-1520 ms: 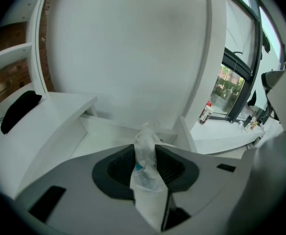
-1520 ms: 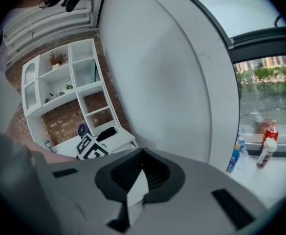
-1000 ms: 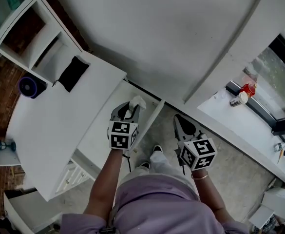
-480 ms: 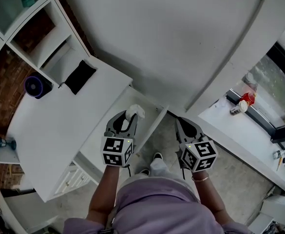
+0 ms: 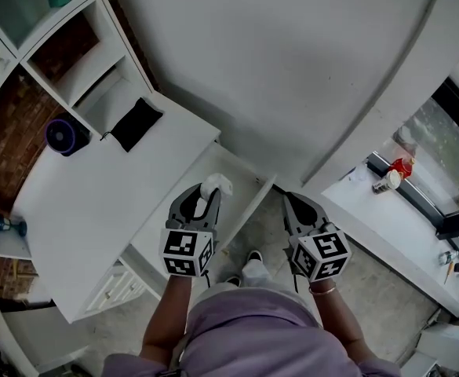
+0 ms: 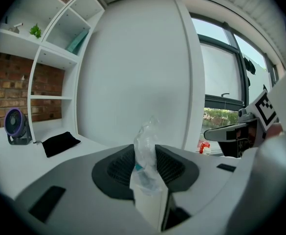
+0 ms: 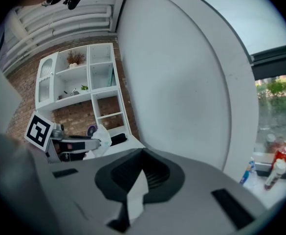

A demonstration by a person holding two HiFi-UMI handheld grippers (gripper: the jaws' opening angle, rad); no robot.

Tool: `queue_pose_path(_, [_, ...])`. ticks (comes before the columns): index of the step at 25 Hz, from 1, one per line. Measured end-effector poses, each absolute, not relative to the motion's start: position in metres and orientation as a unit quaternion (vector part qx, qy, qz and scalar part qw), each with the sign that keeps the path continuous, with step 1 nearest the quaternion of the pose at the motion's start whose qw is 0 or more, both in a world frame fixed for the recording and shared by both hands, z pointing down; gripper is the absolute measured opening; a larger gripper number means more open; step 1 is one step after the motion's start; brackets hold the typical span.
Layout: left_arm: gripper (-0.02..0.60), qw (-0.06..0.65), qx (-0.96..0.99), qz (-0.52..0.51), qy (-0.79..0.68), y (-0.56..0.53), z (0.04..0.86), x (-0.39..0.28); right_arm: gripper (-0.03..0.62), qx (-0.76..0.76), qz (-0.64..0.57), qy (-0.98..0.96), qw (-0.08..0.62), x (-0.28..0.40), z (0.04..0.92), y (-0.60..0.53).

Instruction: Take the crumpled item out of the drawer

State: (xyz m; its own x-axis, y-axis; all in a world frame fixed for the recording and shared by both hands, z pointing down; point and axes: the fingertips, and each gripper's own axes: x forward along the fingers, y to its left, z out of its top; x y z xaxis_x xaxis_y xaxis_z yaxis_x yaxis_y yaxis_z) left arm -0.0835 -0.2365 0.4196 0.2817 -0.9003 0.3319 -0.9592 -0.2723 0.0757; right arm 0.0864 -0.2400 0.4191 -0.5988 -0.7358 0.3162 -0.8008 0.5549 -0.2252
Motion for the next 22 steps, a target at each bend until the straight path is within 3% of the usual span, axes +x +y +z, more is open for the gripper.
queue_pose_path(22, [0.127,0.135,0.774,0.11,-0.608,-0.228,0.423,-0.105,0.003,0.422,0.17,-0.885,0.097,0.065,0.417,-0.24])
